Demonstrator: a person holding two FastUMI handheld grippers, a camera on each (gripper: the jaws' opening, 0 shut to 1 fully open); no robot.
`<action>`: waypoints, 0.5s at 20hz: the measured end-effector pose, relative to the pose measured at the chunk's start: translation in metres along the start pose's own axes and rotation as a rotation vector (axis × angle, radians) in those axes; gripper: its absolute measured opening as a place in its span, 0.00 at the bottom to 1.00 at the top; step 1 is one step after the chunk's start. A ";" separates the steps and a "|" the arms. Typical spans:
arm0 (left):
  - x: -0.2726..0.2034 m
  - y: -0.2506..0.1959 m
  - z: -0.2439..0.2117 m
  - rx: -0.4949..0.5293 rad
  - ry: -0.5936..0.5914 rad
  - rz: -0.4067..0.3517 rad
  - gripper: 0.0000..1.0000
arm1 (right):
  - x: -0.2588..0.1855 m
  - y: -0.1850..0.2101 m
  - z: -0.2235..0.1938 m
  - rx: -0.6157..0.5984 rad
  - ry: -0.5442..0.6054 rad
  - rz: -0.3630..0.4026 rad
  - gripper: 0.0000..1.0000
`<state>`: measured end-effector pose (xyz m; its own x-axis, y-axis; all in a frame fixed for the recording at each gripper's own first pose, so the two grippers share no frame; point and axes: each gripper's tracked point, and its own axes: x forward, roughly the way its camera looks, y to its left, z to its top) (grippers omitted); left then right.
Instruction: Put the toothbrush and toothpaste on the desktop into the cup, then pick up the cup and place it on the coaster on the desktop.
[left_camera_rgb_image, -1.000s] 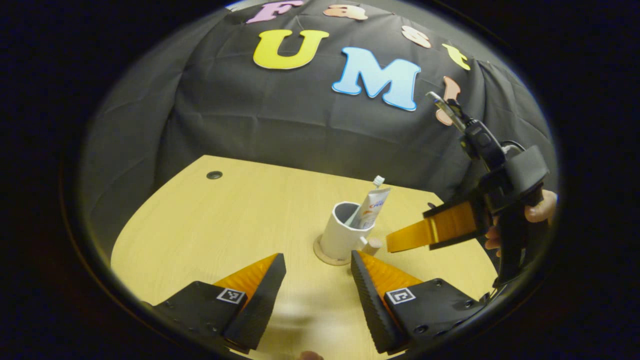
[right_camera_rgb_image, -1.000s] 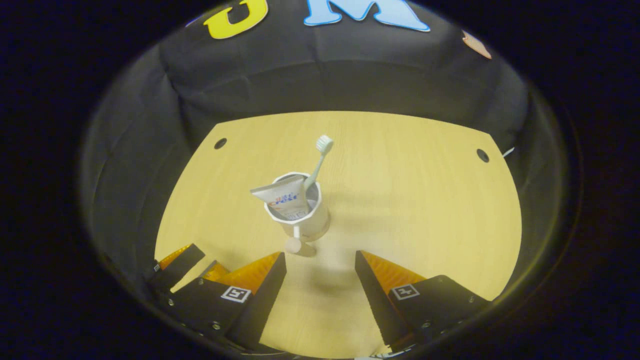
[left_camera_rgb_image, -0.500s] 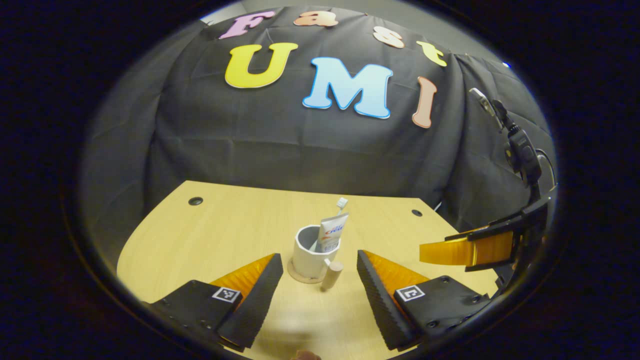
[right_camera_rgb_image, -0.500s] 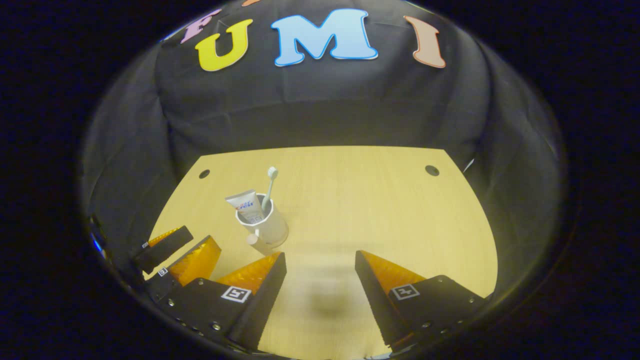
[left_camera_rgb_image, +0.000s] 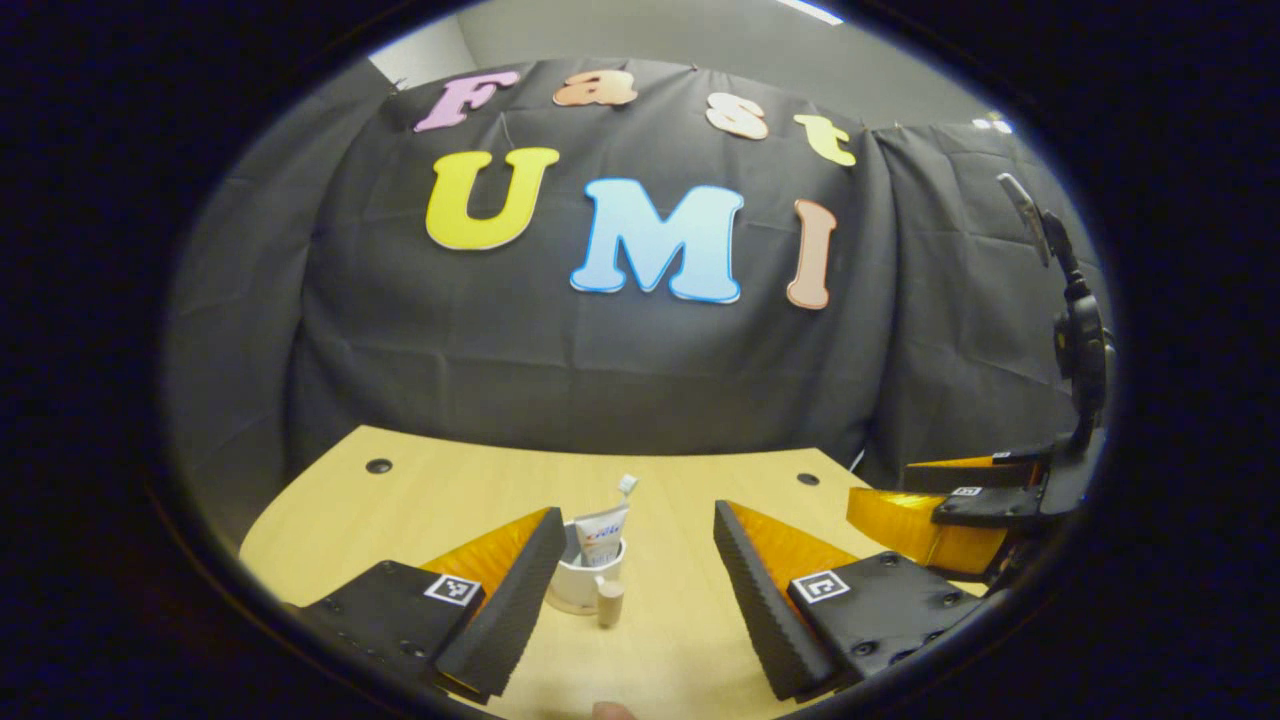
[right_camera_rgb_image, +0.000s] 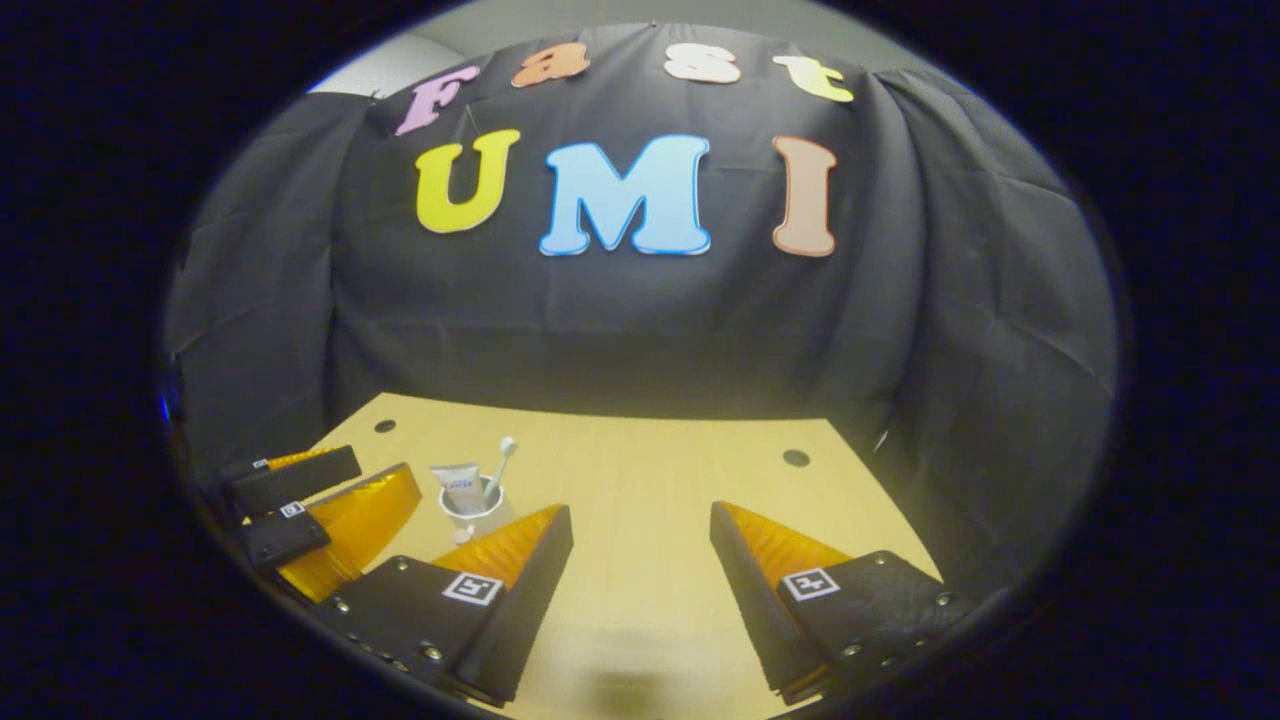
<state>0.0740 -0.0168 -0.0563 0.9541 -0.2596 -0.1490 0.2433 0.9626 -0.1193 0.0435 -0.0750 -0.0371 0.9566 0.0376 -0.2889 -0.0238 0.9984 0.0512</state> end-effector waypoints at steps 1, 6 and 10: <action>-0.005 -0.004 0.012 0.001 -0.042 0.002 0.94 | -0.004 -0.002 0.008 0.000 -0.042 -0.003 0.86; -0.032 -0.025 0.047 0.021 -0.177 0.020 0.96 | -0.019 -0.022 0.033 -0.018 -0.206 -0.041 0.86; -0.052 -0.033 0.056 0.015 -0.235 0.058 0.96 | -0.038 -0.034 0.044 -0.036 -0.270 -0.043 0.86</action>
<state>0.0261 -0.0312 0.0100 0.9806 -0.1801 0.0776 0.1875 0.9769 -0.1024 0.0208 -0.1119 0.0147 0.9996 -0.0122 -0.0249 0.0125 0.9999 0.0088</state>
